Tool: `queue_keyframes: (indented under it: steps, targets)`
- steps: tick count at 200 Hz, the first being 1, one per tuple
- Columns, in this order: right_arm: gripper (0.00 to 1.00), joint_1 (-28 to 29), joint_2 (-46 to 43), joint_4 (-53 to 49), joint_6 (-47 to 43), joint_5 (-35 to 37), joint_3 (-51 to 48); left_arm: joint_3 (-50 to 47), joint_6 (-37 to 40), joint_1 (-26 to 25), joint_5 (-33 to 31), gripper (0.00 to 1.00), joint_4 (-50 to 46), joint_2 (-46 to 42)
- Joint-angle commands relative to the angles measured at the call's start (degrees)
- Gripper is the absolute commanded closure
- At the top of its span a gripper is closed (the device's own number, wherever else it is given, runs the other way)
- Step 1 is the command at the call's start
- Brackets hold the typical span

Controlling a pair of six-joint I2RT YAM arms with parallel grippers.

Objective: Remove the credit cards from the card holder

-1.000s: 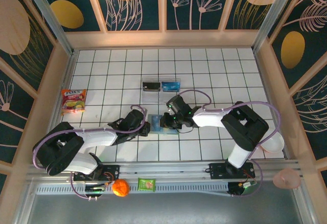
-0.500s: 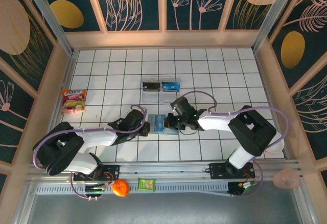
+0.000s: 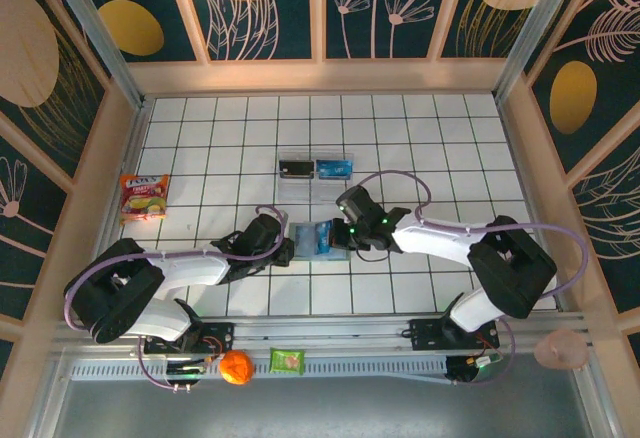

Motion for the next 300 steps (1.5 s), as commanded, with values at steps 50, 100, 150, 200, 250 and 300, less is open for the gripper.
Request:
queue_keyframes:
  steps: [50, 100, 150, 200, 250, 300]
  targets:
    - [1.0, 2.5, -1.4, -10.9, -1.2, 8.3, 5.4, 1.1, 0.4, 0.3, 1.5, 0.83, -0.8, 0.4]
    - [1.0, 3.1, -0.9, -12.1, -1.4, 9.2, 6.8, 0.7, 0.0, 0.2, 1.5, 0.72, -0.9, -1.9]
    - [1.0, 4.5, 3.2, -11.3, -1.9, 8.3, 9.0, 1.2, 1.1, 0.3, -1.5, 0.66, -3.8, -7.1]
    - [0.92, 5.0, 4.5, -9.3, -2.3, 7.6, 8.7, 3.1, 1.9, 0.3, 0.3, 0.69, -0.7, -1.4]
    - [0.75, 3.3, 4.5, -5.2, -2.6, 4.3, 7.3, 4.9, 3.3, 0.4, 0.3, 0.7, -0.8, 1.8]
    - [0.76, 1.5, 5.6, -2.9, -3.7, 1.4, 6.0, 5.5, 3.7, 0.5, 0.4, 0.72, -0.8, 3.3]
